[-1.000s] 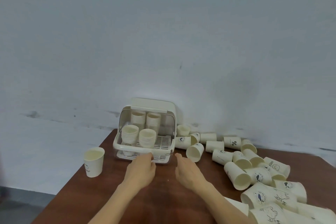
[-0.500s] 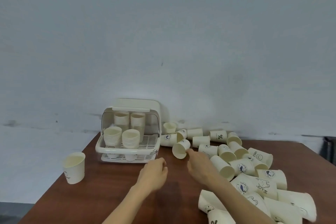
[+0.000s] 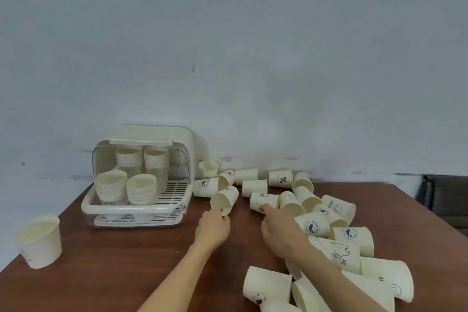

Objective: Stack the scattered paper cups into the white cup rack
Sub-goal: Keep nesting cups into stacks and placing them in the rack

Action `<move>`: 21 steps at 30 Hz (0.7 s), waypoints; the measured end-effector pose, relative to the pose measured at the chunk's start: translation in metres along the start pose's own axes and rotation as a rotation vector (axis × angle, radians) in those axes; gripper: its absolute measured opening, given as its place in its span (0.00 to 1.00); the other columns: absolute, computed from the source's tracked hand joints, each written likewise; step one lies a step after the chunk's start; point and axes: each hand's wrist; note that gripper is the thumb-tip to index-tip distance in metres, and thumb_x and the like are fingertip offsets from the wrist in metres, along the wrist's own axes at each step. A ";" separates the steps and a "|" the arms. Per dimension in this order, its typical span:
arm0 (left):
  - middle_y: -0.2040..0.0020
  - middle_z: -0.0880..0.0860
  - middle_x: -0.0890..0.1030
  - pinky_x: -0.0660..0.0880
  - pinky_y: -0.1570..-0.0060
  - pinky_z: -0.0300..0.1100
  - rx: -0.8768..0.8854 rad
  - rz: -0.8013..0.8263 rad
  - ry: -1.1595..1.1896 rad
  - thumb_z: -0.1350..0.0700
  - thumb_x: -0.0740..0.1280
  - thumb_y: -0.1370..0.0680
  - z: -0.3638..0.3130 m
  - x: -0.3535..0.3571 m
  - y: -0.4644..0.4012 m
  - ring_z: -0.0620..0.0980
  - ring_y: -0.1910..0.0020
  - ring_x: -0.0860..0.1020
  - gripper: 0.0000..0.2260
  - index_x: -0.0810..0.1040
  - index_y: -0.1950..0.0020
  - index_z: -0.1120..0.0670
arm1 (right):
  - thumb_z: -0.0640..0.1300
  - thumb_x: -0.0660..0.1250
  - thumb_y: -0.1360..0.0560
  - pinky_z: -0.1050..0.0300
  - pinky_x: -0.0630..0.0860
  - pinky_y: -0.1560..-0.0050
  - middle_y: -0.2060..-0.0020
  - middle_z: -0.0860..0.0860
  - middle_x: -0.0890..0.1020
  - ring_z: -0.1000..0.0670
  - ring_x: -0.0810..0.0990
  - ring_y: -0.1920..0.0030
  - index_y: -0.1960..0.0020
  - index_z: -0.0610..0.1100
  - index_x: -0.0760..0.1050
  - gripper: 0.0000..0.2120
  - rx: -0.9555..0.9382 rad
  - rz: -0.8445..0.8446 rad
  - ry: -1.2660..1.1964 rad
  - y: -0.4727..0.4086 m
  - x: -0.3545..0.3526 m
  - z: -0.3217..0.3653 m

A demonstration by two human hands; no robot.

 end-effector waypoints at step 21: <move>0.71 0.52 0.80 0.78 0.66 0.42 -0.146 -0.266 0.439 0.51 0.58 0.20 -0.011 0.061 -0.042 0.51 0.73 0.79 0.10 0.78 0.54 0.50 | 0.40 0.56 0.22 0.57 0.72 0.54 0.52 0.47 0.80 0.47 0.79 0.51 0.36 0.45 0.73 0.16 -0.014 -0.047 -0.083 -0.014 0.016 -0.036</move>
Point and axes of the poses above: each hand's wrist, its own y-axis away from the middle knuckle, its own x-axis out of the palm, z = x × y
